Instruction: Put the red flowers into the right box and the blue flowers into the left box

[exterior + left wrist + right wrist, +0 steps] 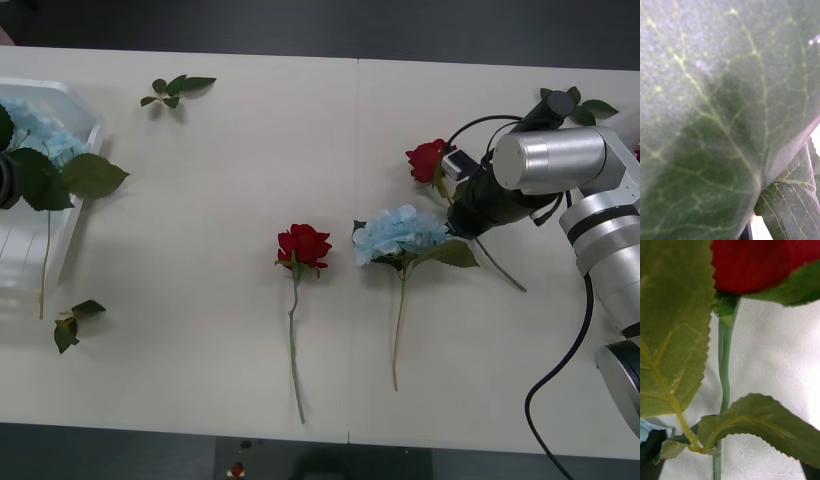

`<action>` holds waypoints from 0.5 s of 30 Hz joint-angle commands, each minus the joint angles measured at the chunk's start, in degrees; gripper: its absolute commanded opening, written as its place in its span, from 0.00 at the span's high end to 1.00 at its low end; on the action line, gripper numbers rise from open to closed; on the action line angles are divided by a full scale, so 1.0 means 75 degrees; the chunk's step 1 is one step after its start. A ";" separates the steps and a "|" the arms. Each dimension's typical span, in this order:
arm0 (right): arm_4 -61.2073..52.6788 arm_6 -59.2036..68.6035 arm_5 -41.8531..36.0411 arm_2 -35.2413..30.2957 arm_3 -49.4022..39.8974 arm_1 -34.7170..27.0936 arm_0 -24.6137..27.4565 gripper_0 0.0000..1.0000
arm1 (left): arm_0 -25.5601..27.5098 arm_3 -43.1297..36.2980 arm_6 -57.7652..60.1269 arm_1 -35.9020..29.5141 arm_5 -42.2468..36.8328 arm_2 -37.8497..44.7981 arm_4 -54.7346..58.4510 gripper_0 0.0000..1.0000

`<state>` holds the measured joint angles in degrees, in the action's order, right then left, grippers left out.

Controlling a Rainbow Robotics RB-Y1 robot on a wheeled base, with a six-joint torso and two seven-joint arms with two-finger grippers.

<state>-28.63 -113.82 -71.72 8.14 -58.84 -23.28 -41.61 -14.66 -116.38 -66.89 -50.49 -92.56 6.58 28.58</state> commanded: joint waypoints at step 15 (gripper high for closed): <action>-0.0074 0.0094 0.0059 0.0215 -0.0112 0.0151 -0.0312 1.00 | 0.0677 0.3119 -0.2249 -0.0627 0.2311 0.0072 0.0420 1.00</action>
<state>-28.71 -113.80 -71.70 10.46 -58.82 -23.28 -41.63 -8.76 -94.34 -81.81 -53.86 -76.76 6.87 31.07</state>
